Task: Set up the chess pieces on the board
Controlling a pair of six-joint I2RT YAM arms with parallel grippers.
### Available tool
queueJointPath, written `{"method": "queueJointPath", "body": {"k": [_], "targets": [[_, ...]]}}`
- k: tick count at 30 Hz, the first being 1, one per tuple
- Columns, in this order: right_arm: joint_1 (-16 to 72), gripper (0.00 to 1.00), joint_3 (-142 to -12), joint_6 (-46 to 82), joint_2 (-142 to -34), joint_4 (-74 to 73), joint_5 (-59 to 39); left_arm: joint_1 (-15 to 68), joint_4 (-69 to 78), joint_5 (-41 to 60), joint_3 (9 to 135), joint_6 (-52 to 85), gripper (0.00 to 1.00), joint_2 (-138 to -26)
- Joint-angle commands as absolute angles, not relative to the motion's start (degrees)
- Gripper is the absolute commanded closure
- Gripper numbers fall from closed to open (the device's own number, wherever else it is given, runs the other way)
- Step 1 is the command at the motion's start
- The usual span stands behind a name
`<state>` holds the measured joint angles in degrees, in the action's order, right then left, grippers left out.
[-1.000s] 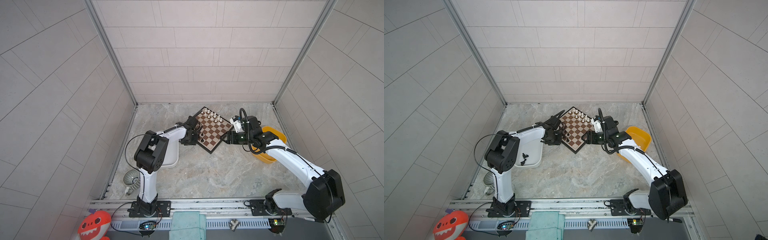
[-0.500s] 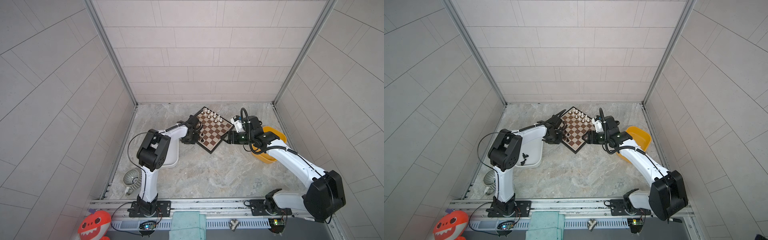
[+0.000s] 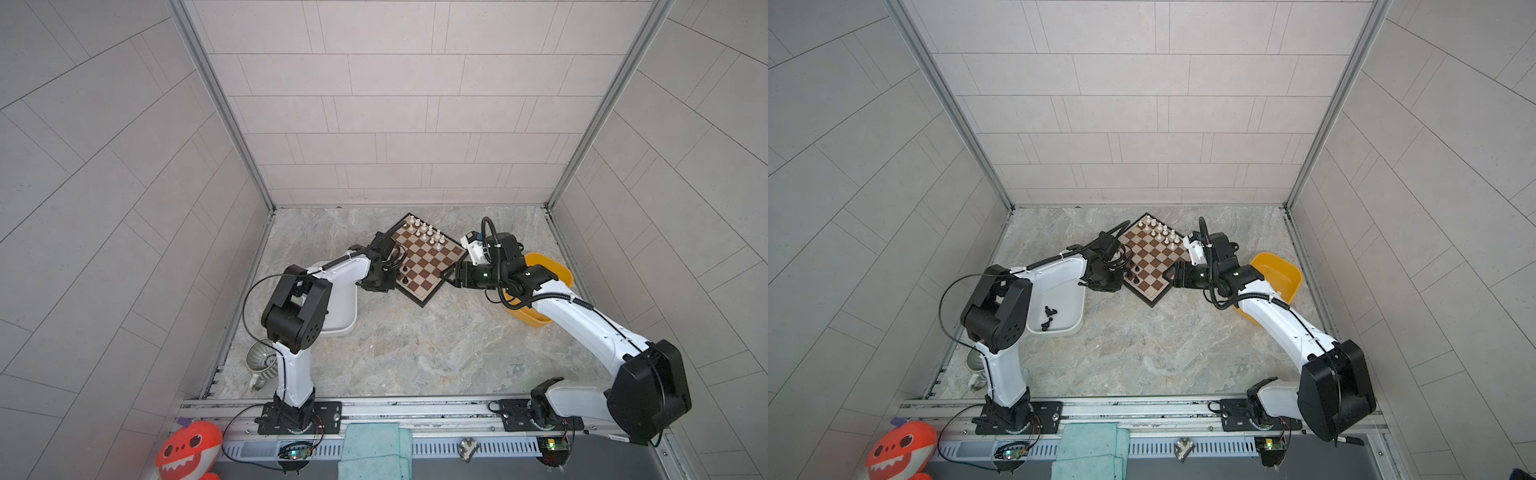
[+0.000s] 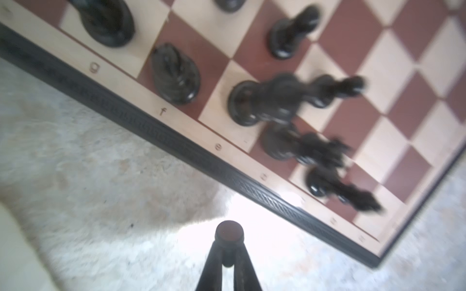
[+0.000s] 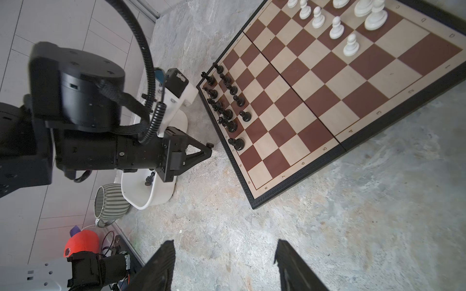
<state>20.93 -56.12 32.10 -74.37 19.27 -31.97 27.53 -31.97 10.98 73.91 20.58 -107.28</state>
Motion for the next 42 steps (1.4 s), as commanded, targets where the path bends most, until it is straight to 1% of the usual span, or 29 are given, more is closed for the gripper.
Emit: {"method": "queueJointPath", "body": {"k": [1, 5, 11, 15, 18, 23, 27, 30, 36, 39, 42], "targets": [[20.7, 0.36, -55.7, 33.1, -73.9, 17.7, -32.9, 27.9, -34.4, 13.0, 72.1, 16.6, 0.91, -102.3], [20.7, 0.34, -55.6, 33.6, -73.9, 16.8, -34.1, 28.4, -33.8, 17.7, 70.5, 11.2, 0.92, -97.0], [20.7, 0.32, -54.0, 41.7, -75.3, 9.8, -40.8, 34.3, -34.1, 29.2, 71.7, -11.9, 0.91, -92.1], [21.2, 0.32, -51.3, 45.8, -74.9, 5.6, -43.5, 36.8, -33.7, 32.3, 72.8, -20.4, 0.92, -91.2], [22.0, 0.34, -50.2, 48.0, -75.2, 4.8, -44.6, 38.8, -31.9, 33.1, 72.6, -24.2, 0.92, -90.7], [22.5, 0.43, -47.8, 52.1, -74.9, 1.2, -45.2, 39.7, -26.7, 34.2, 70.6, -23.1, 0.93, -90.3], [22.8, 0.48, -47.0, 53.4, -75.8, 0.4, -45.7, 40.1, -23.0, 34.5, 68.5, -22.2, 0.93, -89.1], [23.4, 0.49, -46.8, 54.1, -76.3, -0.2, -46.0, 40.0, -19.5, 34.2, 66.7, -21.0, 0.93, -88.1], [24.3, 0.49, -46.6, 54.5, -77.2, -0.6, -45.8, 39.9, -17.2, 34.1, 66.1, -19.6, 0.93, -87.5], [24.4, 0.53, -46.7, 54.9, -77.6, -1.1, -46.0, 40.0, -16.1, 34.2, 65.8, -18.9, 0.93, -87.3], [24.5, 0.59, -46.9, 55.1, -77.7, -1.1, -46.0, 39.9, -15.5, 34.2, 65.6, -18.4, 0.93, -87.3]]}}
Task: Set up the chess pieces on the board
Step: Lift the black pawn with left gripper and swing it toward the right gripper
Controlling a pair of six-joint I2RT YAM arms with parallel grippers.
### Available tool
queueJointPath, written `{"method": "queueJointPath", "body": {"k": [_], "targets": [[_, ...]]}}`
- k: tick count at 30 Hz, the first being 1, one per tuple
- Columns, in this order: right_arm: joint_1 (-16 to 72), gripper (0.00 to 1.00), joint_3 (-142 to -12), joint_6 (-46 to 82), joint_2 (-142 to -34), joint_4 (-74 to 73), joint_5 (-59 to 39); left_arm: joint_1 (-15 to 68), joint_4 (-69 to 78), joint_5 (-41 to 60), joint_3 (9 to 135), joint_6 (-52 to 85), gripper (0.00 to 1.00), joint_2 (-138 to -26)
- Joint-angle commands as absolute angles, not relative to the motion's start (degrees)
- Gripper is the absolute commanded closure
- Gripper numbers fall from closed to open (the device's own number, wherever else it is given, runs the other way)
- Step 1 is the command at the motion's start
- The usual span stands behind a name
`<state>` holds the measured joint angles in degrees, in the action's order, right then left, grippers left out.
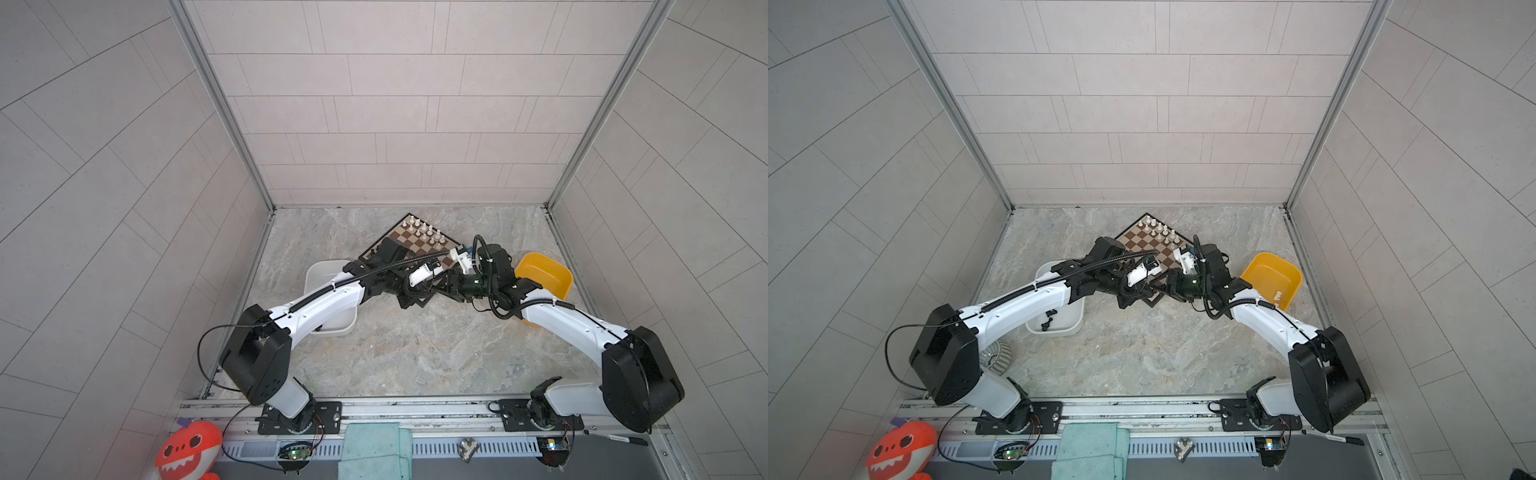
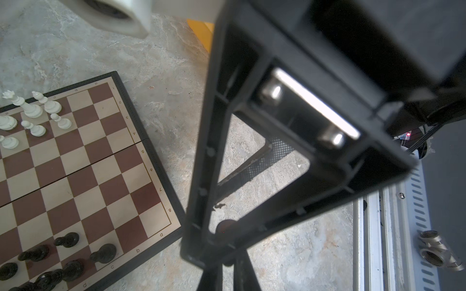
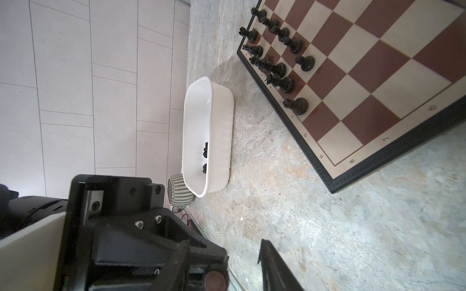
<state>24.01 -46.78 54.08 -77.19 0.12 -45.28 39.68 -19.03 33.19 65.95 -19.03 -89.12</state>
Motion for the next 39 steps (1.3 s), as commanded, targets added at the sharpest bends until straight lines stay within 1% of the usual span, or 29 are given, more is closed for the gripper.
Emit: {"method": "queueJointPath", "body": {"k": [1, 4, 15, 20, 31, 33, 36, 38, 39], "targets": [[24.5, 0.61, -46.8, 55.2, -77.8, -1.1, -46.0, 39.9, -15.0, 34.1, 65.5, -18.1, 0.93, -87.2], [24.5, 0.64, -46.1, 56.3, -78.0, -2.1, -46.5, 39.9, -12.0, 32.7, 64.2, -16.4, 0.93, -86.8], [24.4, 0.7, -44.5, 60.9, -79.8, -7.5, -48.5, 39.8, -2.4, 29.6, 59.7, -11.2, 0.94, -84.8], [24.3, 0.74, -44.5, 61.5, -80.2, -7.9, -48.8, 39.9, 1.0, 28.1, 57.9, -9.7, 0.94, -83.9], [23.9, 0.91, -44.8, 62.3, -80.1, -8.3, -48.9, 39.8, 3.2, 26.2, 58.0, -7.8, 0.93, -85.2], [23.7, 0.93, -44.7, 62.3, -80.0, -8.3, -48.9, 39.7, 3.1, 25.8, 58.4, -7.5, 0.93, -85.7], [23.4, 0.97, -44.9, 62.3, -80.0, -8.3, -49.2, 39.7, 2.3, 25.4, 59.2, -7.5, 0.9, -86.4], [23.1, 0.98, -44.9, 62.4, -80.1, -8.4, -49.1, 39.8, 2.0, 24.9, 59.7, -7.5, 0.89, -86.8], [22.8, 0.99, -45.0, 62.4, -80.1, -8.4, -49.2, 39.7, 1.9, 24.7, 59.9, -7.5, 0.87, -86.9]]}}
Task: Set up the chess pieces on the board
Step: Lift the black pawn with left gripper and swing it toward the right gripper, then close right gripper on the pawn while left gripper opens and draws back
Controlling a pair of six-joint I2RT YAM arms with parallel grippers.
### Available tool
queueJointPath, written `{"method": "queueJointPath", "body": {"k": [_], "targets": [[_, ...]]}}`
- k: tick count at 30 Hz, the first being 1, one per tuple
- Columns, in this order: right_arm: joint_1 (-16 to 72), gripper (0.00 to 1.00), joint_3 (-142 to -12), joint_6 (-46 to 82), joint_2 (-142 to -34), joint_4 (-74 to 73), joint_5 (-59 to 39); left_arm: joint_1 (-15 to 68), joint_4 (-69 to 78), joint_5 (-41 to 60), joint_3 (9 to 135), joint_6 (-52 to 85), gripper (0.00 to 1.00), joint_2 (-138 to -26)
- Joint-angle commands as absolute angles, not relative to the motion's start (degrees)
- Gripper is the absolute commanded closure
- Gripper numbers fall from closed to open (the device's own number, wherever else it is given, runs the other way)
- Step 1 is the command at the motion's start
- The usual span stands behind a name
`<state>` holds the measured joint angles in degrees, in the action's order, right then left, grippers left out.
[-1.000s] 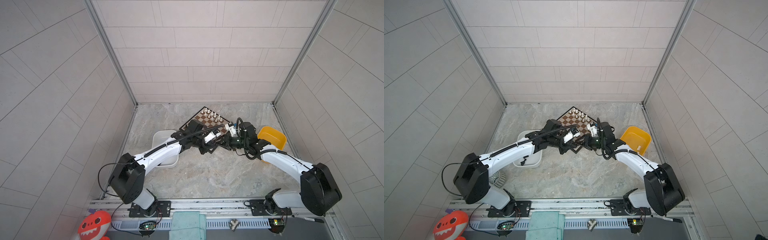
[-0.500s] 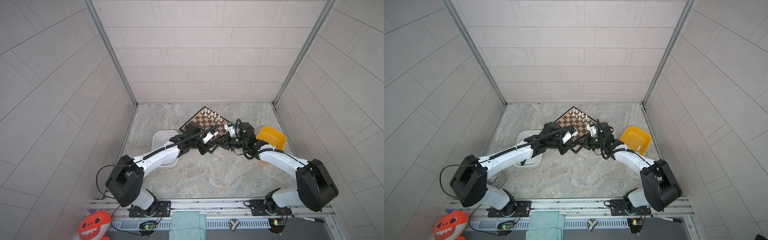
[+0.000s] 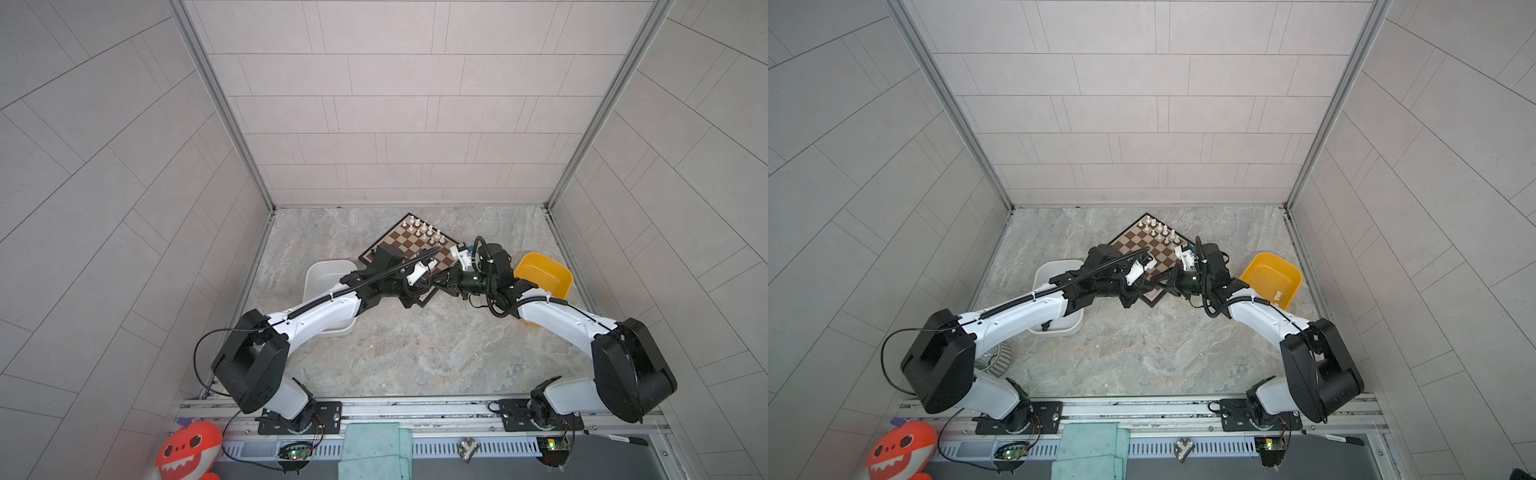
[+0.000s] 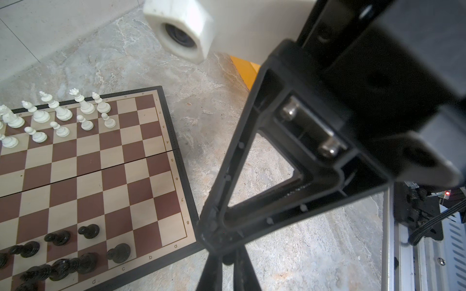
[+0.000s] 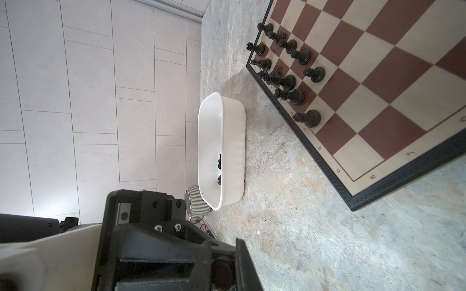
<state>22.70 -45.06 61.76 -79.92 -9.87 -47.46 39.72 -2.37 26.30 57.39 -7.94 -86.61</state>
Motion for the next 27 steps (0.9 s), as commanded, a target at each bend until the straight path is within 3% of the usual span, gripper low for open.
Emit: {"method": "queueJointPath", "body": {"k": [1, 7, 27], "targets": [[22.5, 1.0, -45.0, 62.4, -80.2, -8.6, -49.4, 39.7, 1.6, 24.6, 60.1, -7.5, 0.85, -87.1], [21.3, 1.0, -45.7, 62.4, -80.7, -8.9, -49.7, 39.7, 0.3, 23.8, 61.1, -7.7, 0.75, -88.0], [20.0, 1.0, -46.3, 63.6, -82.2, -11.1, -49.8, 38.9, 0.1, 23.9, 61.2, -5.9, 0.72, -89.3]]}}
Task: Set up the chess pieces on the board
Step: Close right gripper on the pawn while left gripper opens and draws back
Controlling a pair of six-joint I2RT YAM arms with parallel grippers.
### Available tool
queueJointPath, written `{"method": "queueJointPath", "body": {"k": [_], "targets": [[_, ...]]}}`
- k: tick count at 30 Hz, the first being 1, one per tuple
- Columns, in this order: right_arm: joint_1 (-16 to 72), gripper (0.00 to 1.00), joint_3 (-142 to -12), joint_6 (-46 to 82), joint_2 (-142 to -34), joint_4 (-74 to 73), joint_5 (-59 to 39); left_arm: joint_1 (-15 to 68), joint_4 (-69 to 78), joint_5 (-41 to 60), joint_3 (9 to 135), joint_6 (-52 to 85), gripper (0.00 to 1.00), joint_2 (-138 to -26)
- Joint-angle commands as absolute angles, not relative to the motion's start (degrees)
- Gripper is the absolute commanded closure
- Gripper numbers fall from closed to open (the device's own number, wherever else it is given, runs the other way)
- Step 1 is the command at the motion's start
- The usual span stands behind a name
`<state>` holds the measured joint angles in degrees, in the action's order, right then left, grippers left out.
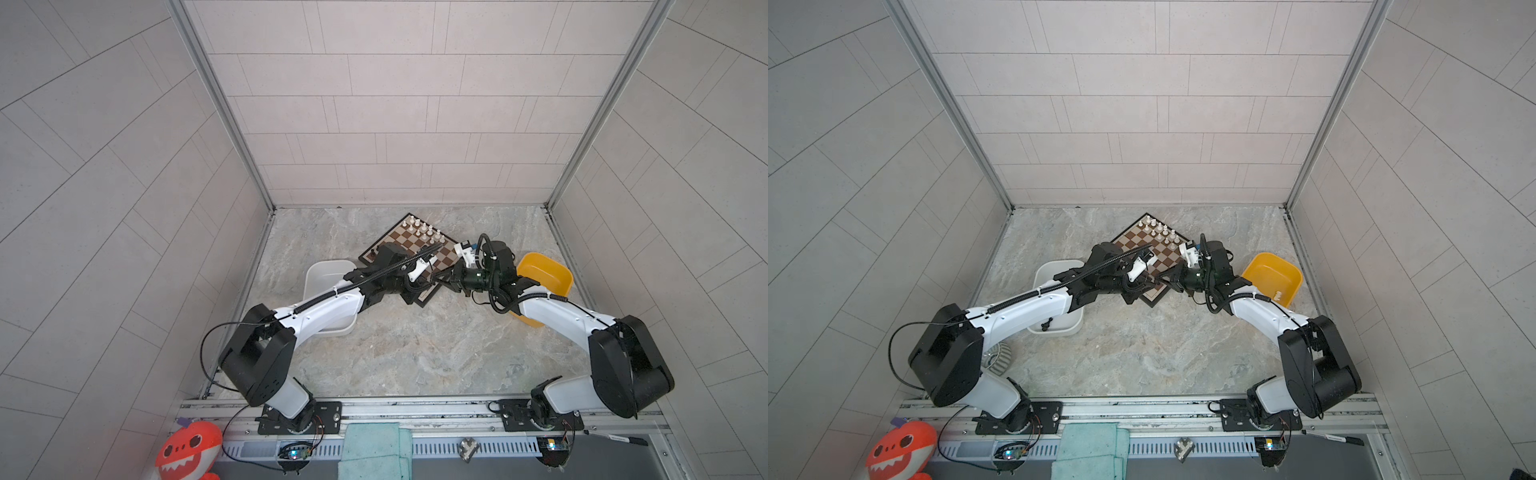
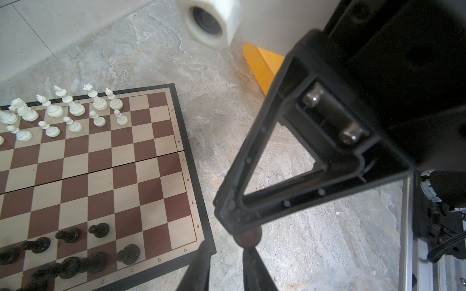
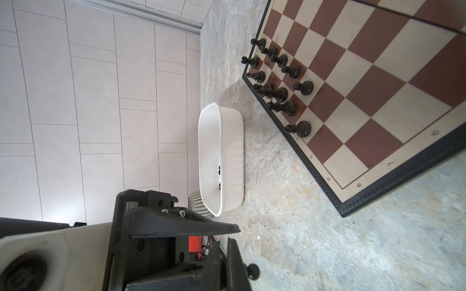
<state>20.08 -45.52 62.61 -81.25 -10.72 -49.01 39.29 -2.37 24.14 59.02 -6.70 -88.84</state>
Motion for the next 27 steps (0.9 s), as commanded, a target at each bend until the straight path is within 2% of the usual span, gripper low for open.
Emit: {"method": "queueJointPath", "body": {"k": [1, 7, 16, 24, 27], "targets": [[20.0, 1.0, -46.2, 63.6, -82.3, -10.9, -49.8, 38.9, -0.1, 24.3, 61.2, -5.9, 0.72, -89.3], [20.0, 1.0, -46.3, 62.3, -83.2, -10.1, -49.3, 38.7, -2.2, 25.0, 60.6, -3.9, 0.57, -87.7], [20.0, 1.0, -48.9, 47.3, -82.7, 6.9, -42.7, 36.4, -9.8, 23.9, 59.6, 2.8, 0.56, -82.9], [20.8, 1.0, -55.7, 33.5, -81.2, 23.6, -31.4, 33.7, -20.9, 30.9, 65.0, 9.4, 0.55, -85.1], [22.5, 1.0, -58.7, 30.4, -81.9, 27.2, -25.3, 33.1, -22.0, 30.1, 64.6, 9.8, 0.57, -84.6]]}}
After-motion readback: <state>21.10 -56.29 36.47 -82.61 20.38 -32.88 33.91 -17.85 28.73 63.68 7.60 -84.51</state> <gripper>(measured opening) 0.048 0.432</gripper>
